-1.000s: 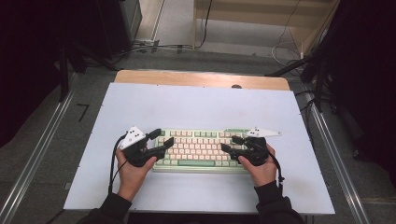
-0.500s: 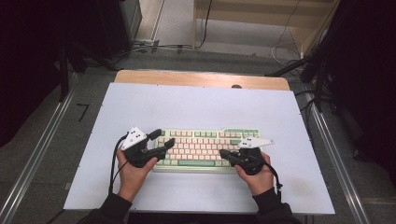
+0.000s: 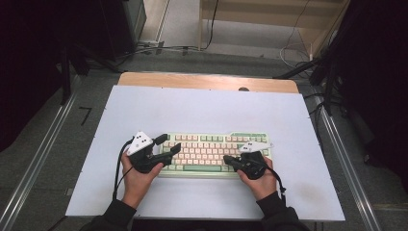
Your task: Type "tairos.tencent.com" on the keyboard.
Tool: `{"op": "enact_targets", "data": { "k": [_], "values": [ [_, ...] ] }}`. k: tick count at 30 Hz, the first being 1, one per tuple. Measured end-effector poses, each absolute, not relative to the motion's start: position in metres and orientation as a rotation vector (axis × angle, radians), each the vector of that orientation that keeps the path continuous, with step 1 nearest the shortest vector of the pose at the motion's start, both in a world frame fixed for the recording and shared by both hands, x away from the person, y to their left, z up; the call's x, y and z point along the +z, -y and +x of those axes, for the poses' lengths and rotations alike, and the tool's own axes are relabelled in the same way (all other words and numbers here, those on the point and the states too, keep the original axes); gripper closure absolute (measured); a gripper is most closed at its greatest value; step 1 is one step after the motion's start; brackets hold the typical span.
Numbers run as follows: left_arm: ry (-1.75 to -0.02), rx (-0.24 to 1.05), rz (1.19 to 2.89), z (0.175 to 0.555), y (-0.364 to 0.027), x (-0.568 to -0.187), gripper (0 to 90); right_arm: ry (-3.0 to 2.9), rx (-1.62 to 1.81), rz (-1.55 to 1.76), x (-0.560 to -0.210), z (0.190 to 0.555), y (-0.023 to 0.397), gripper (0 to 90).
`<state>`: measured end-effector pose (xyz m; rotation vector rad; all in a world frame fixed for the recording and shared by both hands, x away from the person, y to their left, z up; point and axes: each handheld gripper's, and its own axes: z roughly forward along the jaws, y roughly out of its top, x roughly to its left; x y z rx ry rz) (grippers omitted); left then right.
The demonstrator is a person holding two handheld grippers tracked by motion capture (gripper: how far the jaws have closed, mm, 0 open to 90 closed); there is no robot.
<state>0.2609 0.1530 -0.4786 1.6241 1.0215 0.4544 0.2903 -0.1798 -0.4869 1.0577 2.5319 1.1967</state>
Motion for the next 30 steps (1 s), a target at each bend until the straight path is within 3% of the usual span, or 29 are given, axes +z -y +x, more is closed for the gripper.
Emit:
{"op": "enact_targets", "data": {
  "k": [14, 23, 27, 30],
  "values": [
    [-1.016, 0.459, 1.618, 0.260, -0.152, -0.478, 33.8, -2.351, 1.420, 1.072, -0.462, 0.285, 0.203, 80.0],
    [-1.013, 0.461, 1.617, 0.260, -0.153, -0.477, 33.8, -2.298, 1.500, 1.161, -0.461, 0.290, 0.215, 62.5],
    [-1.014, 0.465, 1.617, 0.260, -0.153, -0.477, 33.7, -2.252, 1.532, 1.168, -0.463, 0.294, 0.218, 47.3],
    [-1.014, 0.465, 1.617, 0.260, -0.153, -0.477, 33.6, -2.212, 1.552, 1.173, -0.465, 0.296, 0.221, 44.0]
  ]
}}
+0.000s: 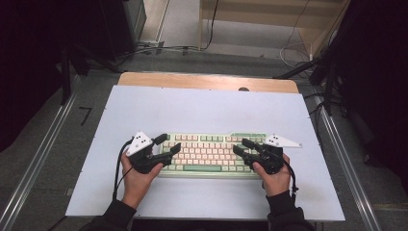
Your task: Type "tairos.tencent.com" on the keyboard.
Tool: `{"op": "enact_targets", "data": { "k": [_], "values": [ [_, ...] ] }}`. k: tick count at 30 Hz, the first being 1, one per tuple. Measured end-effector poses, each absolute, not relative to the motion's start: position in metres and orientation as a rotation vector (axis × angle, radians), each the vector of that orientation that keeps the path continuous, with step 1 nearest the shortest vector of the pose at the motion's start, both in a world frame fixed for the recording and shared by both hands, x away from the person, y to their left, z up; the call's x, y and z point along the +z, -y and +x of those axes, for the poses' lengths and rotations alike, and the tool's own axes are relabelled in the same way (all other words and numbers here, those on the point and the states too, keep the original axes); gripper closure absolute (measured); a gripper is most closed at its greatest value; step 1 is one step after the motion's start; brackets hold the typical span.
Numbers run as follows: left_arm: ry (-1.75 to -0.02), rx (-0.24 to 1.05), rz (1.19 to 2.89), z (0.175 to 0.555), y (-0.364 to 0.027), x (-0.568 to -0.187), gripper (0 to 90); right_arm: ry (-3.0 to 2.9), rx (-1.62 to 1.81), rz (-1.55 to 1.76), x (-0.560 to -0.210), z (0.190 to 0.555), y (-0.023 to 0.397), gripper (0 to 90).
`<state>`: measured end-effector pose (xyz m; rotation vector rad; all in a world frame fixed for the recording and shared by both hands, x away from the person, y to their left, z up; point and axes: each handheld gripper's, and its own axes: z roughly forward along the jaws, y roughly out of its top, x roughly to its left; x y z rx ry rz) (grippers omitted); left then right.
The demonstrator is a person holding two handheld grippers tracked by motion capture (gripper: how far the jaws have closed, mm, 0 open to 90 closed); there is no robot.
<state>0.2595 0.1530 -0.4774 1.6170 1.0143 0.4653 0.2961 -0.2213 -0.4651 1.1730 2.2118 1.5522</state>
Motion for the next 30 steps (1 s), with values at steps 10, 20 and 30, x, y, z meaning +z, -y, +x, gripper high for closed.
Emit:
{"op": "enact_targets", "data": {
  "k": [10, 20, 30],
  "values": [
    [-1.014, 0.465, 1.616, 0.2594, -0.1529, -0.4774, 33.3, -2.204, 1.575, 1.254, -0.4661, 0.2992, 0.2250, 31.9],
    [-1.008, 0.457, 1.614, 0.2588, -0.1514, -0.4777, 33.3, -2.220, 1.557, 1.257, -0.4675, 0.2990, 0.2237, 27.3],
    [-1.005, 0.451, 1.624, 0.2584, -0.1502, -0.4781, 33.3, -2.209, 1.544, 1.247, -0.4686, 0.2992, 0.2227, 25.8]
  ]
}}
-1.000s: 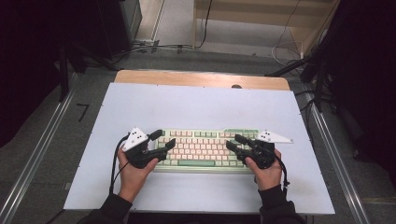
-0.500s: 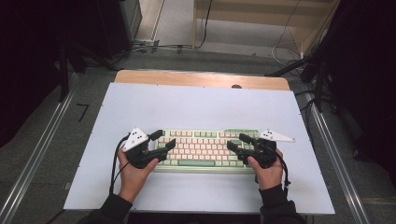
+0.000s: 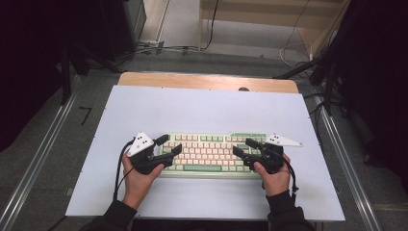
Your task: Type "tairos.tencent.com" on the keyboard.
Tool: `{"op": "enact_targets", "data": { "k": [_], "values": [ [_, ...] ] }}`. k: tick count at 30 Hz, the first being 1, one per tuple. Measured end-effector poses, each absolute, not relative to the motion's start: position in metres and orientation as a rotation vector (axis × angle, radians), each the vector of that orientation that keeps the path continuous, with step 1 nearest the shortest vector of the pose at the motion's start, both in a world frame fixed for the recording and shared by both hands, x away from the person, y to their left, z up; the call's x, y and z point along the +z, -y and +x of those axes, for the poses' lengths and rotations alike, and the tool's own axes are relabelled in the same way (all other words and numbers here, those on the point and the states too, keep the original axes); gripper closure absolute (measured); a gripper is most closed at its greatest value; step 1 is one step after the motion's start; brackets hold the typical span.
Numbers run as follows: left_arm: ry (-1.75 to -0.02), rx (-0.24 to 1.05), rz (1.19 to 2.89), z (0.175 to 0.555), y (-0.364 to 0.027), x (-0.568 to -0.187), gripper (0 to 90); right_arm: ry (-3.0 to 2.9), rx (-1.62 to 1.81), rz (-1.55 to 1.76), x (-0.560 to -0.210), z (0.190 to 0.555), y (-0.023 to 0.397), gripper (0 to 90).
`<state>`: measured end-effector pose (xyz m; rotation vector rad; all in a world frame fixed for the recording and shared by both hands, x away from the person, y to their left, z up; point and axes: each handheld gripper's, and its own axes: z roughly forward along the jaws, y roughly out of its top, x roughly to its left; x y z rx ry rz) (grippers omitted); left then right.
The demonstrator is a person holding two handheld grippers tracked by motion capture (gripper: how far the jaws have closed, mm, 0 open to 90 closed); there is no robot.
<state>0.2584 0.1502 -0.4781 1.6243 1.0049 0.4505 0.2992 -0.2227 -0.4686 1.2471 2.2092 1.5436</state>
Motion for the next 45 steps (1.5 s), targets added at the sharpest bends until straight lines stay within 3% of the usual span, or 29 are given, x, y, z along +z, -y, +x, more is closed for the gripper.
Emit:
{"op": "enact_targets", "data": {
  "k": [27, 36, 45],
  "values": [
    [-0.996, 0.405, 1.615, 0.261, -0.146, -0.475, 29.6, -2.228, 1.523, 1.251, -0.471, 0.300, 0.222, 24.3],
    [-1.030, 0.383, 1.636, 0.268, -0.140, -0.473, 23.9, -2.234, 1.517, 1.250, -0.472, 0.300, 0.221, 24.3],
    [-1.023, 0.376, 1.638, 0.272, -0.134, -0.472, 27.0, -2.242, 1.511, 1.250, -0.473, 0.301, 0.220, 24.3]
  ]
}}
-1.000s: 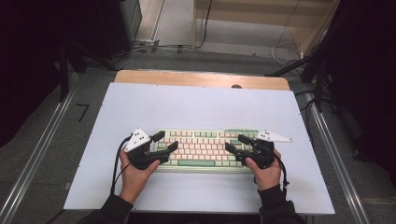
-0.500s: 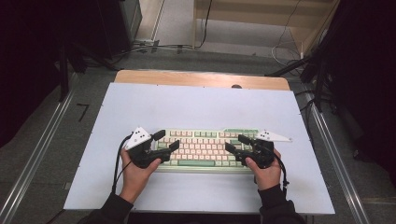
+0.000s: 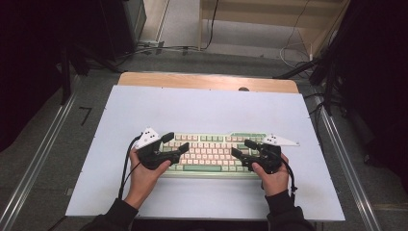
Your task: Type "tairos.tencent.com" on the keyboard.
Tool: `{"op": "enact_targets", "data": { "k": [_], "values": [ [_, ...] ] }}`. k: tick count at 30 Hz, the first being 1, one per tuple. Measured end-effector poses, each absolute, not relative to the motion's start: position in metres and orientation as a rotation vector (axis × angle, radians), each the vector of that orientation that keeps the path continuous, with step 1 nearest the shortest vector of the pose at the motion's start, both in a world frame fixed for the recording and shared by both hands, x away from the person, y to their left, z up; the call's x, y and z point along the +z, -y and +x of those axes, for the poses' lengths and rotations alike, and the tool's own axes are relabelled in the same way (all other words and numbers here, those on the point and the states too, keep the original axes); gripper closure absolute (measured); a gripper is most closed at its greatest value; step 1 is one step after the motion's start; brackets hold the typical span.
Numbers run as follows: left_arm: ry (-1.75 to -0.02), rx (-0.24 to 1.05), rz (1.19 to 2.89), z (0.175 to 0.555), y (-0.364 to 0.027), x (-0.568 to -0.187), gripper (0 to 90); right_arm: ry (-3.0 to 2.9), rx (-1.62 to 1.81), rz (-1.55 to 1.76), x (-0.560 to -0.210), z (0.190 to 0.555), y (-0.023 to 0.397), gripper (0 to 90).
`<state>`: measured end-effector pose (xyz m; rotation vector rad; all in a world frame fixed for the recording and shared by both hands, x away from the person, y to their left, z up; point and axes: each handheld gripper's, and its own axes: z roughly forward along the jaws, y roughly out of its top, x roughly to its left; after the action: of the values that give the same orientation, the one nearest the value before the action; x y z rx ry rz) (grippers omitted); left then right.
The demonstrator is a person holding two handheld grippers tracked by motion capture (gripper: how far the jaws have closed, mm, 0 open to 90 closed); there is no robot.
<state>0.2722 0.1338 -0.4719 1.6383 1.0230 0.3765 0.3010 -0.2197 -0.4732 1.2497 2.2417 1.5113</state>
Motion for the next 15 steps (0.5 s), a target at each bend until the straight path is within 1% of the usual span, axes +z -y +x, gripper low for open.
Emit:
{"op": "enact_targets", "data": {
  "k": [2, 3, 6, 9, 15],
  "values": [
    [-1.018, 0.371, 1.646, 0.273, -0.132, -0.472, 28.2, -2.244, 1.508, 1.248, -0.473, 0.301, 0.219, 24.3],
    [-1.015, 0.367, 1.653, 0.274, -0.130, -0.472, 30.1, -2.244, 1.507, 1.247, -0.474, 0.301, 0.219, 24.3],
    [-1.019, 0.345, 1.680, 0.277, -0.126, -0.472, 41.5, -2.247, 1.506, 1.247, -0.474, 0.301, 0.219, 24.3],
    [-1.020, 0.303, 1.696, 0.281, -0.123, -0.473, 47.2, -2.249, 1.504, 1.253, -0.474, 0.301, 0.219, 24.3],
    [-0.994, 0.251, 1.735, 0.283, -0.114, -0.473, 69.1, -2.255, 1.497, 1.250, -0.474, 0.301, 0.218, 24.3]
  ]
}}
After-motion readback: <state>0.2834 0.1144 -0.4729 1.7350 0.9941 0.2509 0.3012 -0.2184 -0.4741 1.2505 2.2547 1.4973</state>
